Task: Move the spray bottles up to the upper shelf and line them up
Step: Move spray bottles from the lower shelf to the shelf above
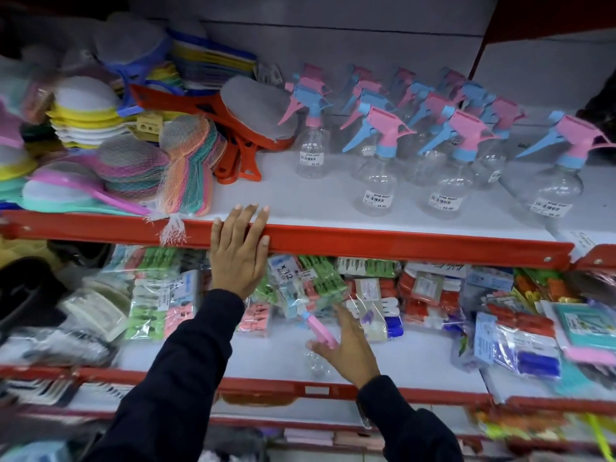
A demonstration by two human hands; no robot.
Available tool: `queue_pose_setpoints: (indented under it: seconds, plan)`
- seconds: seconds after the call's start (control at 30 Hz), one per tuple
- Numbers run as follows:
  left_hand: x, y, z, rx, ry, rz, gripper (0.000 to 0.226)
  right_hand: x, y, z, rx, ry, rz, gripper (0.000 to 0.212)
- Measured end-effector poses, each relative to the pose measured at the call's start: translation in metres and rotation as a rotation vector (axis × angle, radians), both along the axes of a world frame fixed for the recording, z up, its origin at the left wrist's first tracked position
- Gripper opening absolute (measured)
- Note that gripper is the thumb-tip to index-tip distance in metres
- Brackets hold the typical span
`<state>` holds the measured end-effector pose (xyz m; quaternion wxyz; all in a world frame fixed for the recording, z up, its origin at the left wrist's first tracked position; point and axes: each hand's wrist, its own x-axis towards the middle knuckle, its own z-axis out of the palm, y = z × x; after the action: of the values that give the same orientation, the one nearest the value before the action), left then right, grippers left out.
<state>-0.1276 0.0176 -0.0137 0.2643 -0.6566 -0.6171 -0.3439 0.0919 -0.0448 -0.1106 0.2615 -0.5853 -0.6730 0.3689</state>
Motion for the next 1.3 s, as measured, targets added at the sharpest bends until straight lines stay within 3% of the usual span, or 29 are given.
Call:
queue_pose_setpoints:
  seconds: [0.03,0.1,0.17,0.23,0.43,0.73,0.97,1.3]
  plan:
    - [0.0,0.0,0.0,0.002,0.002,0.001,0.044,-0.002,0.002,-0.009,-0.05,-0.062,0.023,0.087]
    - [-0.001,0.001,-0.001,0.006,0.01,-0.001,0.044,-0.006,0.006,-0.021,-0.057,-0.13,0.046,0.065]
    - [-0.002,0.001,-0.001,0.008,0.017,-0.004,0.043,-0.007,0.009,-0.023,-0.02,-0.121,0.034,0.041]
    - [-0.002,0.002,-0.001,0.007,0.015,-0.009,0.044,-0.005,0.013,-0.016,-0.005,-0.063,0.013,0.033]
    - [-0.002,0.002,-0.001,0.006,0.002,-0.021,0.044,0.023,0.0,0.056,0.04,0.182,0.006,0.036]
    - [-0.001,0.002,-0.001,-0.008,-0.01,-0.026,0.045,0.025,0.0,0.196,0.461,0.513,-0.018,0.035]
    - [-0.002,-0.001,0.002,-0.038,-0.008,-0.03,0.044,-0.014,0.059,0.248,0.814,0.383,-0.212,0.029]
    - [-0.002,-0.004,0.006,-0.092,-0.031,-0.044,0.044,-0.068,0.132,0.229,0.781,0.267,-0.288,0.03]
